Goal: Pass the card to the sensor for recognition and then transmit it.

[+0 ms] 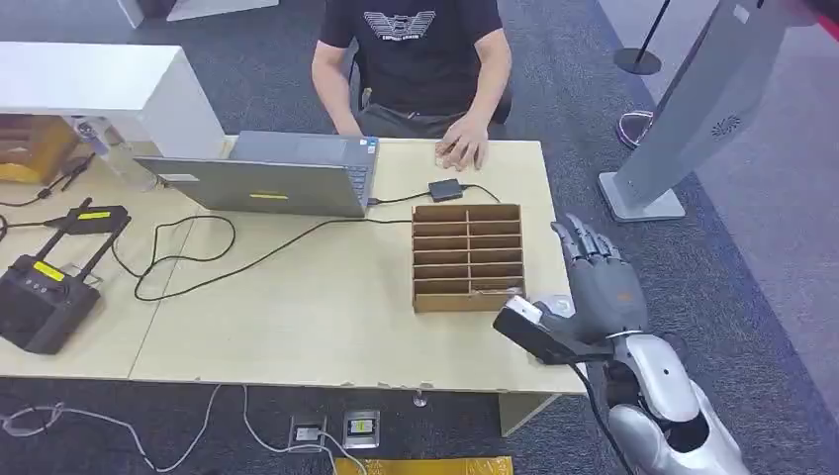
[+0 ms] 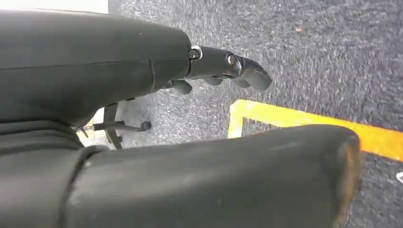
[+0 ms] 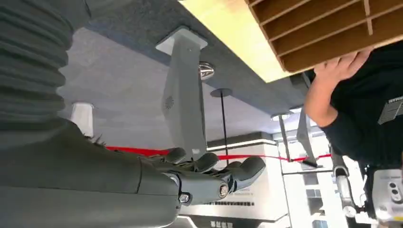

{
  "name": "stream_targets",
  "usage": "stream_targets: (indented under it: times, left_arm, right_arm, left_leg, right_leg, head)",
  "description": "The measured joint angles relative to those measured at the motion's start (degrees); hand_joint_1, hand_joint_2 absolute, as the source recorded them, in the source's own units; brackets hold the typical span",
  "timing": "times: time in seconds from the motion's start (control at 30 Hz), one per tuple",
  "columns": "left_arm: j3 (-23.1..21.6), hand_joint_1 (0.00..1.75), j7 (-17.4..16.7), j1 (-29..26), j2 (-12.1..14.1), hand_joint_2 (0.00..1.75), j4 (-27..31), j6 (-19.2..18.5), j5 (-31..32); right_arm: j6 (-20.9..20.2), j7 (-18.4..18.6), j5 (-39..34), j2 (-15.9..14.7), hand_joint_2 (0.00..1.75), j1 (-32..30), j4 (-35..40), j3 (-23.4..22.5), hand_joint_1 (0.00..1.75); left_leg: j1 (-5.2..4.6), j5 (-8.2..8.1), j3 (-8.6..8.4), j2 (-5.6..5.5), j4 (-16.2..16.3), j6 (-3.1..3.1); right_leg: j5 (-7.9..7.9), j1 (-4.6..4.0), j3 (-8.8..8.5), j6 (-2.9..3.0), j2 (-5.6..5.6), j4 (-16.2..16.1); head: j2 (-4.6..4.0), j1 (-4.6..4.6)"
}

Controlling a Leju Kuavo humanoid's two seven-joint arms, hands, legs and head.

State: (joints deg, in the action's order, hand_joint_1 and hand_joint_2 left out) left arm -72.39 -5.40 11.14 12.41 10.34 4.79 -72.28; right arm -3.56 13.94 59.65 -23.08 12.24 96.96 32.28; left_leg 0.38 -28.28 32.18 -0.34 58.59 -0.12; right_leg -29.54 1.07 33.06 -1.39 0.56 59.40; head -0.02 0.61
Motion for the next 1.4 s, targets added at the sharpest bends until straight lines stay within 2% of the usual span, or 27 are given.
stream_targets:
  times: [0.23,0.47,0.67,0.77,0.83,1.03,1.23,1.4]
  left_arm:
    - [0.0,0.00,0.0,0.0,-0.1,0.00,0.0,0.1,0.2]
    - [0.0,0.00,0.6,0.0,-0.2,0.00,0.0,0.3,1.0]
    - [0.0,0.00,0.7,0.0,-0.2,0.00,0.0,0.3,1.1]
    - [0.0,0.00,1.7,0.0,-0.6,0.00,0.0,3.0,0.9]
    - [0.1,0.00,1.9,0.0,-1.1,0.00,0.0,4.2,1.3]
    - [0.1,0.00,1.9,0.0,-0.8,0.00,0.0,0.8,2.3]
    - [0.1,0.00,1.9,0.1,-0.7,0.00,0.0,0.6,2.8]
    - [0.1,0.00,1.9,0.1,-0.7,0.00,0.0,0.7,3.2]
  right_arm:
    - [0.4,0.2,-0.1,0.2,1.75,0.0,-2.9,1.4,0.00]
    - [4.3,-1.2,-1.0,1.2,1.75,0.0,-7.1,2.6,0.00]
    - [4.5,-1.5,-1.1,2.0,1.75,0.0,-9.5,3.1,0.00]
    - [5.6,-1.8,-1.1,2.3,1.75,0.0,-10.3,3.5,0.00]
    - [7.2,-2.8,-1.1,2.7,1.75,0.0,-11.3,3.8,0.00]
    - [15.5,-7.5,-0.7,5.4,1.75,1.6,-18.5,4.4,0.00]
    - [22.1,-11.9,-1.2,8.8,1.75,3.5,-26.9,5.4,0.00]
    - [26.3,-13.9,-2.4,11.4,1.75,5.2,-33.7,5.9,0.00]
  left_leg:
    - [0.02,0.00,0.00,0.00,0.0,0.00]
    - [0.01,0.00,0.00,0.00,0.0,0.00]
    - [0.01,0.00,0.01,0.00,0.0,0.00]
    - [0.01,0.00,0.00,0.00,0.0,0.00]
    - [0.01,0.00,0.01,0.00,0.0,0.00]
    - [0.02,0.00,-0.01,0.00,0.0,0.00]
    - [0.02,0.00,0.00,0.00,0.0,-0.01]
    - [0.02,0.00,0.00,0.00,0.0,-0.01]
  right_leg:
    - [0.00,-0.02,0.02,0.00,-0.01,0.0]
    - [0.00,-0.02,0.01,0.00,0.00,0.0]
    - [0.00,-0.01,0.01,0.00,0.00,0.0]
    - [0.00,-0.01,0.02,0.00,0.00,0.0]
    - [0.00,-0.01,0.01,0.01,0.00,0.0]
    - [0.00,-0.02,0.01,0.01,-0.01,0.0]
    - [0.00,-0.02,0.01,0.01,0.00,0.0]
    - [0.00,-0.02,0.01,0.01,-0.01,0.0]
  head:
    - [0.00,0.00]
    - [0.00,0.00]
    - [0.00,0.02]
    - [0.00,0.00]
    - [0.00,0.02]
    - [0.00,0.00]
    - [0.00,0.00]
    - [0.00,0.00]
